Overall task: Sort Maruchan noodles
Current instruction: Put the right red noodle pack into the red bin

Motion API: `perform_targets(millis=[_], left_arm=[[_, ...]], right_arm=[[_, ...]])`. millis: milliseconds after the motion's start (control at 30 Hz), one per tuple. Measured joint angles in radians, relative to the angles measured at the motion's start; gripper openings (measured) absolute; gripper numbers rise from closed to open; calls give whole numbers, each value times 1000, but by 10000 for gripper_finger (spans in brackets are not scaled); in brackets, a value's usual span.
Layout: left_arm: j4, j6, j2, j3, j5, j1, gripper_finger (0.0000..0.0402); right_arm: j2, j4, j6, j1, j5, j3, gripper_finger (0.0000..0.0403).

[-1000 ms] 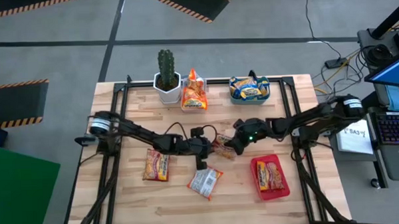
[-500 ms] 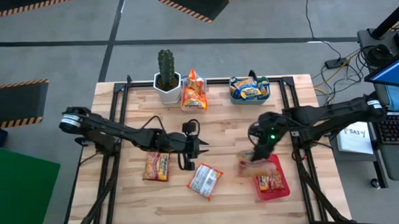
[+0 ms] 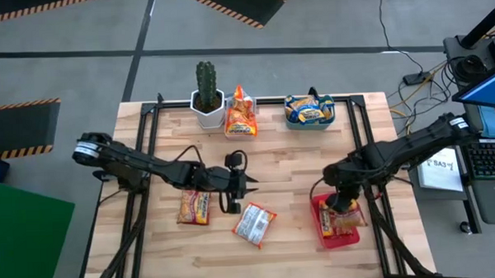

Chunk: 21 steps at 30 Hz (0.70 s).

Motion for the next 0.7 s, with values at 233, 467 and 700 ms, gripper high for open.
perform_targets(millis=[233, 467, 700], left_arm=[[1, -11, 5, 0, 0, 0, 88], [4, -11, 5, -2, 0, 0, 88], [3, -14, 5, -4, 0, 0, 88]], right_arm=[[55, 104, -80, -30, 51, -23, 43], [174, 141, -145, -31, 71, -23, 43], [240, 136, -152, -33, 75, -23, 73]])
